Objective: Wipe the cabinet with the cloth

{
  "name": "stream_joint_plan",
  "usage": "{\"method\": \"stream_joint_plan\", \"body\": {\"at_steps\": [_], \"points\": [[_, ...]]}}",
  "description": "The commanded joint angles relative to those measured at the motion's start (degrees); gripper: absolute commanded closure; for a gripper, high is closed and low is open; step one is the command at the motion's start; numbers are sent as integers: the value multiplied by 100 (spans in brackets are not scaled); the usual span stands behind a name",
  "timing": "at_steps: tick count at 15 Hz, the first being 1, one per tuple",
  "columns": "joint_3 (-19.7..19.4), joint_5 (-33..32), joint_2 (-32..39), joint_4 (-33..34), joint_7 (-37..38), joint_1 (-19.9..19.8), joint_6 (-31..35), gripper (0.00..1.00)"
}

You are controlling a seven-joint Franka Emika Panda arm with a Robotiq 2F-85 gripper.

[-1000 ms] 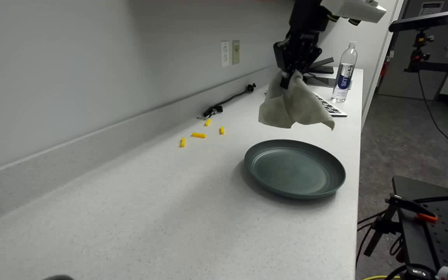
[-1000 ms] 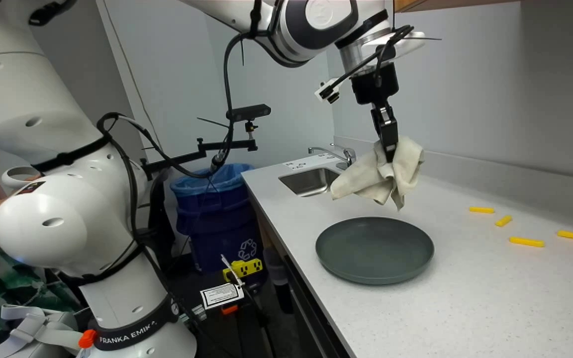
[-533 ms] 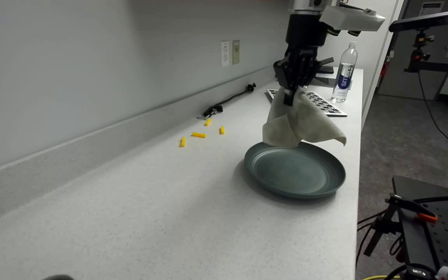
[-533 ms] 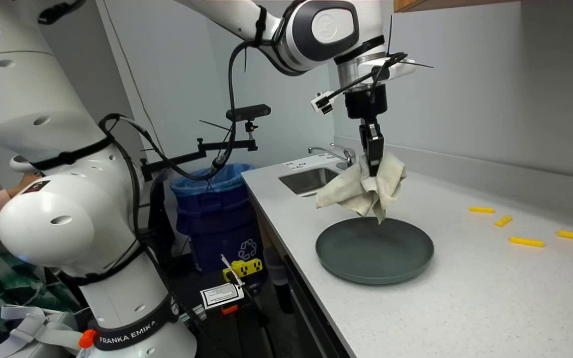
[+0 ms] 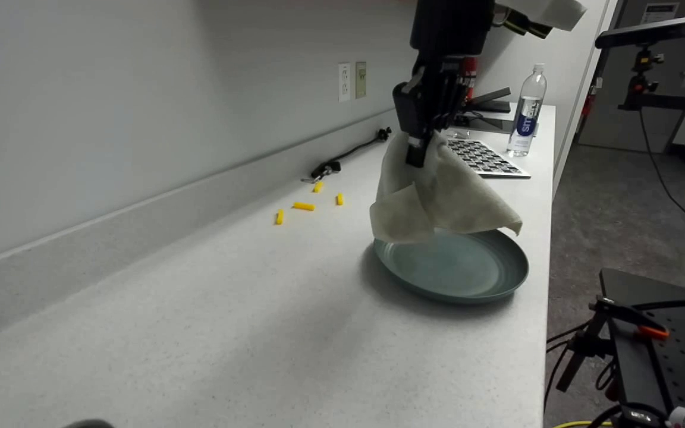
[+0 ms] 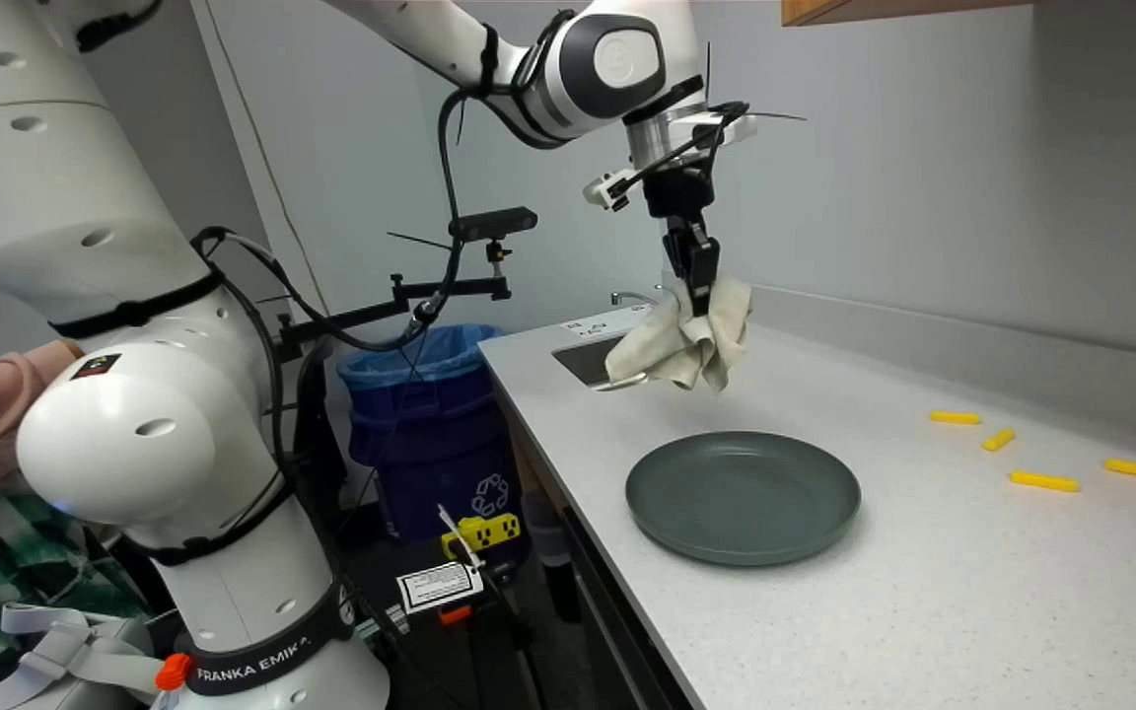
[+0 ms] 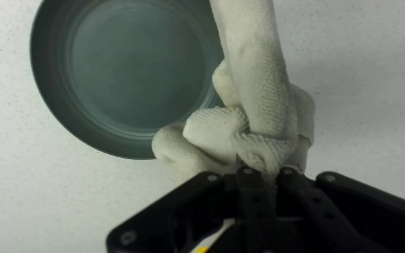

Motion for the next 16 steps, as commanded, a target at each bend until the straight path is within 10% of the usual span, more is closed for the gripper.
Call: {"method": "stream_joint_plan", "body": {"at_steps": [1, 9, 10, 16], "points": [[126, -82, 216, 308, -254, 265, -5, 98], [232, -46, 322, 431, -578, 529, -2, 98], [227, -49, 311, 432, -614, 534, -35, 68], [197, -15, 202, 409, -820, 530, -76, 31]]}}
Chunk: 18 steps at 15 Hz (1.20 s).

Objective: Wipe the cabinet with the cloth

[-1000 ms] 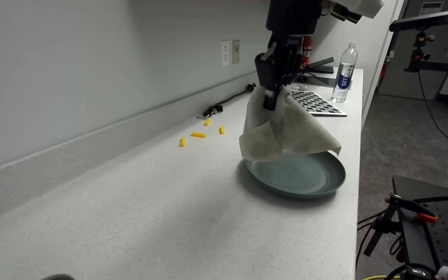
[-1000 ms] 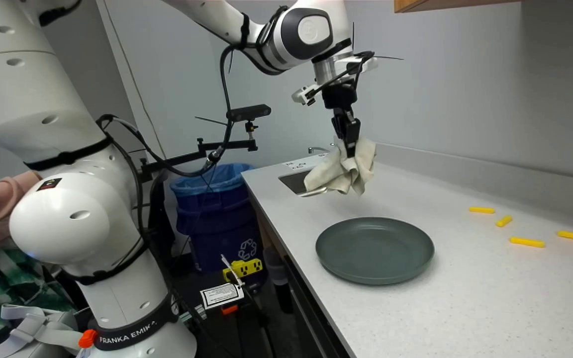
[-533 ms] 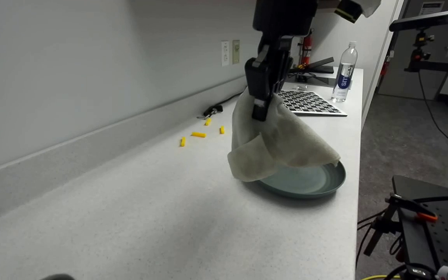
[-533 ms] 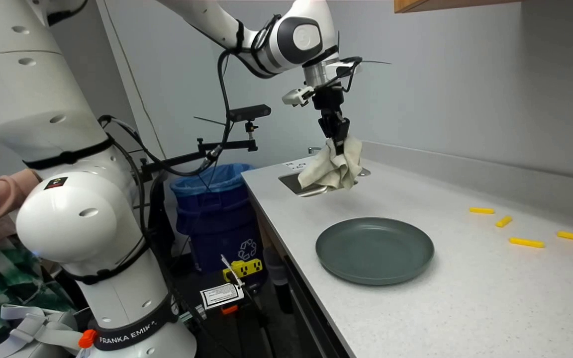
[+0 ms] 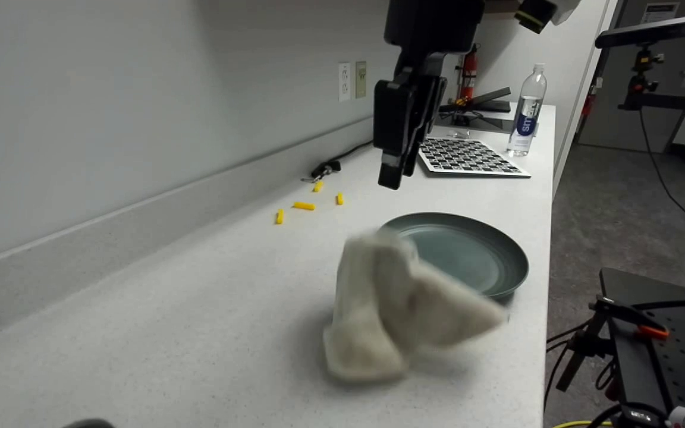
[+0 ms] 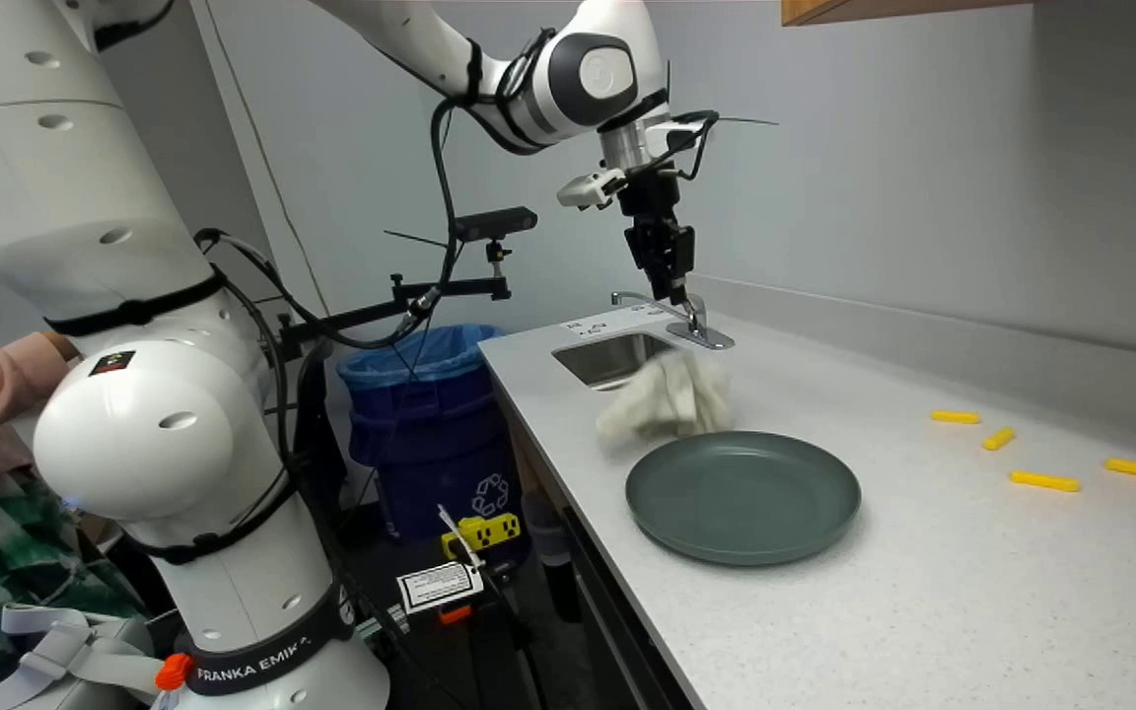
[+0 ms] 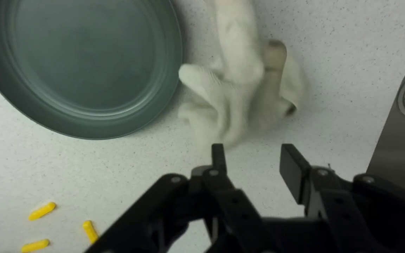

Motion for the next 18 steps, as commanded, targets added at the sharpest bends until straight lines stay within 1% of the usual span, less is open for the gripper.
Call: {"method": "stream_joint_plan", "body": {"at_steps": [1, 4, 7, 10, 14, 18], "points": [[-75, 32, -63, 102, -232, 43, -75, 22], [-125, 44, -134, 114, -272, 13, -70, 1], [-209, -66, -313, 73, -214, -53, -170, 0], [-303, -452, -659, -23, -206, -172, -350, 0], [-421, -956, -1288, -151, -352, -337, -861, 0], [-541, -1088, -1924, -253, -547, -466, -1243, 0]]}}
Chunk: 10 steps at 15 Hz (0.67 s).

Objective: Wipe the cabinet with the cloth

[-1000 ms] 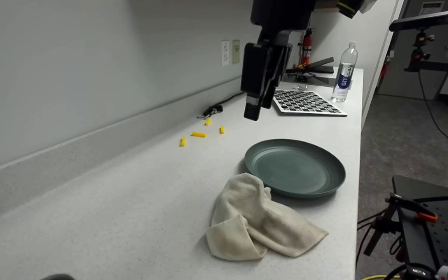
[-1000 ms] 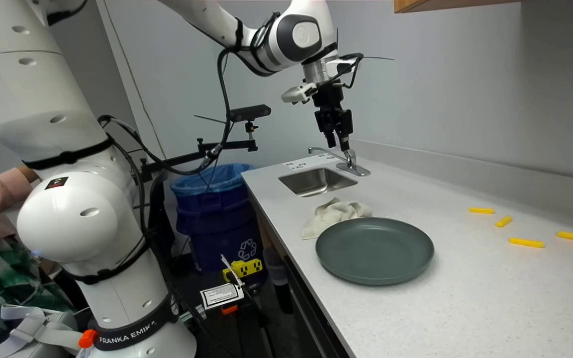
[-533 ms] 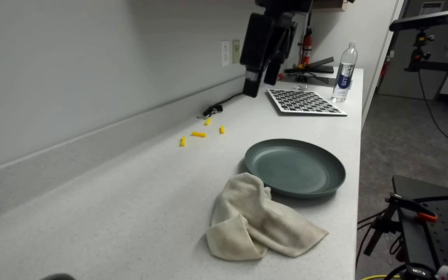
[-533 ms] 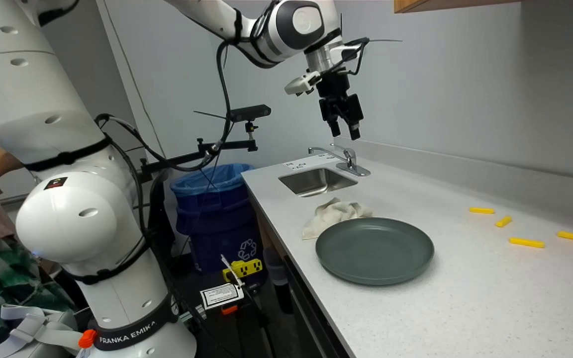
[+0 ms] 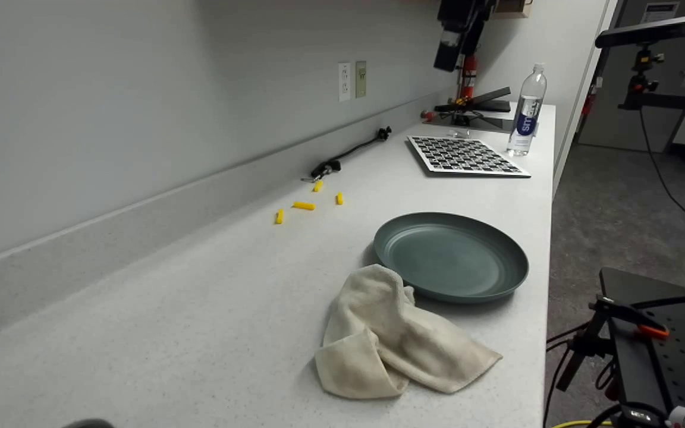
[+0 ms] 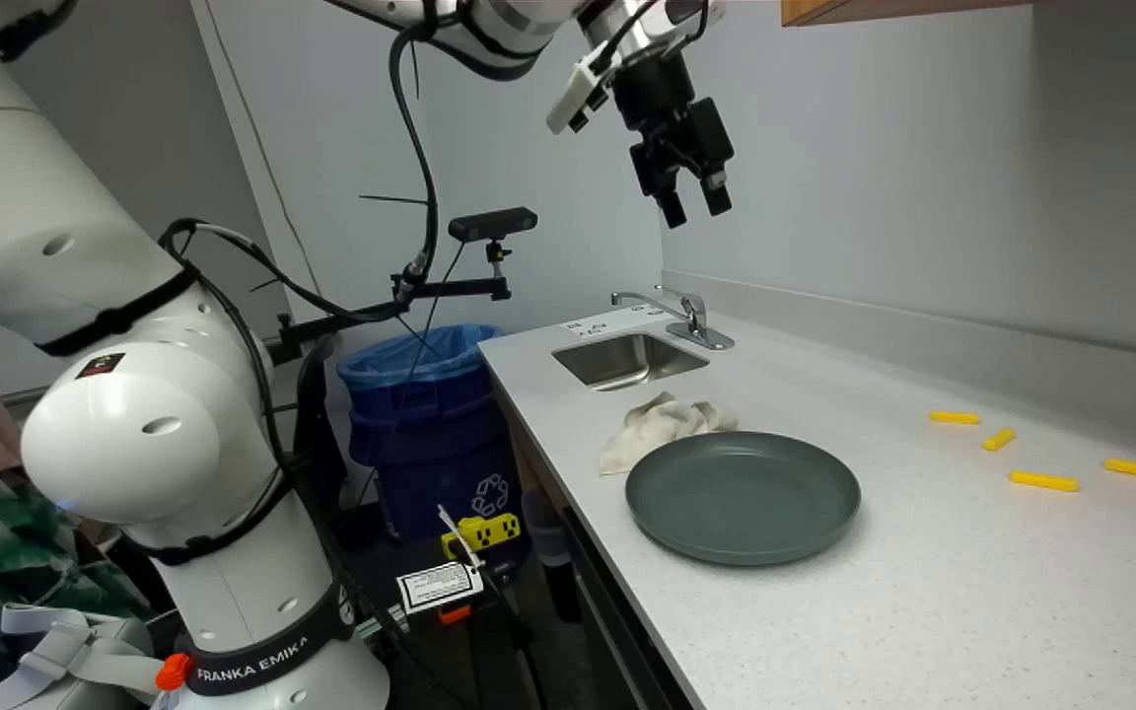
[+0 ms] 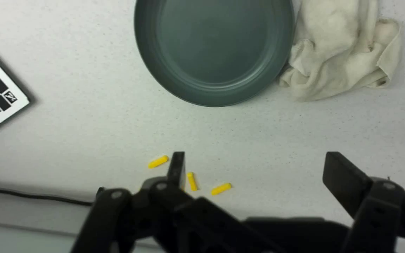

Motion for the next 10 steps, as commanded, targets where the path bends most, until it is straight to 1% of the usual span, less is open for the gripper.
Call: {"method": "stream_joint_plan", "body": {"at_steps": [1, 6, 7, 10], "points": [[-87, -131, -749, -279, -279, -131, -253, 0], [-181, -50, -1385, -466, -266, -229, -203, 0], [-93, -13, -1050, -265, -199, -209, -197, 0], [-119, -7, -1266, -372, -205, -247, -196, 0]]}}
